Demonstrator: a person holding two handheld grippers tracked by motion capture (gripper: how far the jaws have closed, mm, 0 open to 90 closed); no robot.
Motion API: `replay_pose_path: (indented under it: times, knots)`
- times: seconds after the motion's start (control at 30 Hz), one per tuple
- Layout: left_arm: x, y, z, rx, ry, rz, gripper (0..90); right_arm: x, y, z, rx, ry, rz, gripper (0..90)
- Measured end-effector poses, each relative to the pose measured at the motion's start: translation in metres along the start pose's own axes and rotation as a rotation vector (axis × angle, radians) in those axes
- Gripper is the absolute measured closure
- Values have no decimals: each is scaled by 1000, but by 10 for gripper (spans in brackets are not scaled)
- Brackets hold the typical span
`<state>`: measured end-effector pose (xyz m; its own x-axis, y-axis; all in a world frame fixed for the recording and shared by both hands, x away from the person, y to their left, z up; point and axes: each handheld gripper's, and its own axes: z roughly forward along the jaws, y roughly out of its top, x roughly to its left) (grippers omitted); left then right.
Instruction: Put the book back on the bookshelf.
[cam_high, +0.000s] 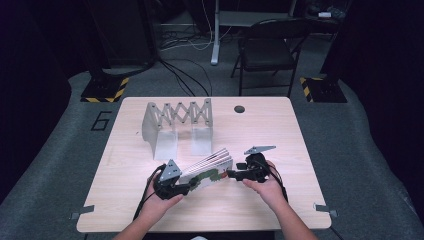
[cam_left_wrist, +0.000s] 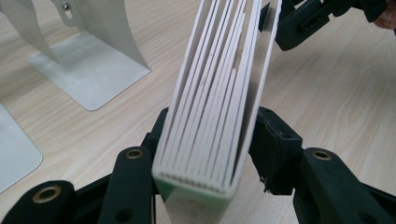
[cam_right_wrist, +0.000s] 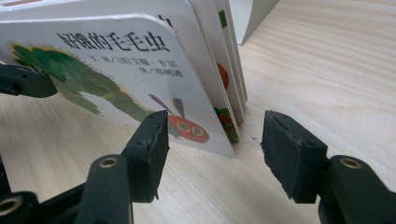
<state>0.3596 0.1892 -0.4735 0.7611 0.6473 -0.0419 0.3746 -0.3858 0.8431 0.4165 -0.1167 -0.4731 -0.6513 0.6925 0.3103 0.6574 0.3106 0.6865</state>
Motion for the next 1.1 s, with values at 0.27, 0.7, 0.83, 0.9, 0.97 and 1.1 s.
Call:
replay_pose_path:
  times: [0.27,0.7,0.83,0.9,0.97,1.1]
  knots:
    - [2,2,7,-2,-32,-4,554,-2,-3,1,7,-7,7,414]
    - [4,4,16,-5,-56,-12,615,-3,-5,1,5,-7,13,414]
    - [3,5,16,2,-56,-5,623,-3,-5,1,1,-3,14,415]
    - [2,5,16,10,-57,4,624,-3,-5,0,1,-3,19,414]
    - [2,6,16,17,-61,19,629,-3,-5,0,0,-2,20,414]
    - [-2,6,16,21,-60,27,643,-4,-5,2,0,-1,10,415]
